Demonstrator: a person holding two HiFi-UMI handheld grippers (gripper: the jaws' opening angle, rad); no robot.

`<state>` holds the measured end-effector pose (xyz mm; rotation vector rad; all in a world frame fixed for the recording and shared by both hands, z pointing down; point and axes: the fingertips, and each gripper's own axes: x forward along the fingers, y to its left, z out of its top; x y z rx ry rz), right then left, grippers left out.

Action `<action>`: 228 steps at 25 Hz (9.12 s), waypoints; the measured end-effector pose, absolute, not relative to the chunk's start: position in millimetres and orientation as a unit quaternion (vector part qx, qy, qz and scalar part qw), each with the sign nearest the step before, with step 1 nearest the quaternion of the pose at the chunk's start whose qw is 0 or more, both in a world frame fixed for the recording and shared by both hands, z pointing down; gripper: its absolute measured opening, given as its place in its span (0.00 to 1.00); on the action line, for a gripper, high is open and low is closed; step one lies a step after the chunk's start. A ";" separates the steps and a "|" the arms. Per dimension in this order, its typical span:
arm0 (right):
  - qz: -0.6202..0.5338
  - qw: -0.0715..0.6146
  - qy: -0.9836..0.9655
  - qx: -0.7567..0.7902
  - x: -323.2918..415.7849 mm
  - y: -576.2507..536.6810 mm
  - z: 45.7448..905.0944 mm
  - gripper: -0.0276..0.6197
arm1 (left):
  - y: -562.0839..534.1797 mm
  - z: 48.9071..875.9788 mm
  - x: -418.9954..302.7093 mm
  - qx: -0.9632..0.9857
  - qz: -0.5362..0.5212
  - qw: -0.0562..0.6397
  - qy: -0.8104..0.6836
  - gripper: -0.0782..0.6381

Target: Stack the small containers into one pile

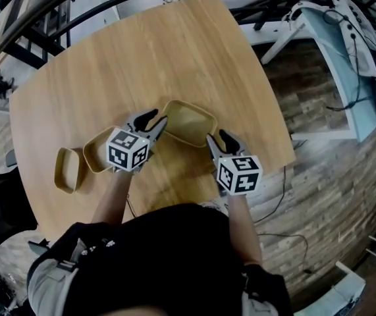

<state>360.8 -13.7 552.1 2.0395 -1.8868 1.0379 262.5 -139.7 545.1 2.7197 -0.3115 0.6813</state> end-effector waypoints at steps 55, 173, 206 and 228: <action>0.324 0.091 -0.700 0.630 364.8 -30.5 523.8 0.30 | -122.3 508.8 261.9 0.934 0.264 0.162 -0.180 0.29; 0.277 0.222 -0.849 0.393 100.3 -159.7 542.1 0.30 | -151.2 529.1 -35.7 0.833 0.226 0.283 -0.419 0.30; 0.270 0.236 -0.846 0.395 100.3 -163.1 552.4 0.30 | -148.1 545.1 -35.2 0.834 0.234 0.288 -0.408 0.30; 0.251 0.234 -0.846 0.408 100.1 -153.1 531.6 0.33 | -133.9 534.6 -36.0 0.845 0.225 0.275 -0.399 0.30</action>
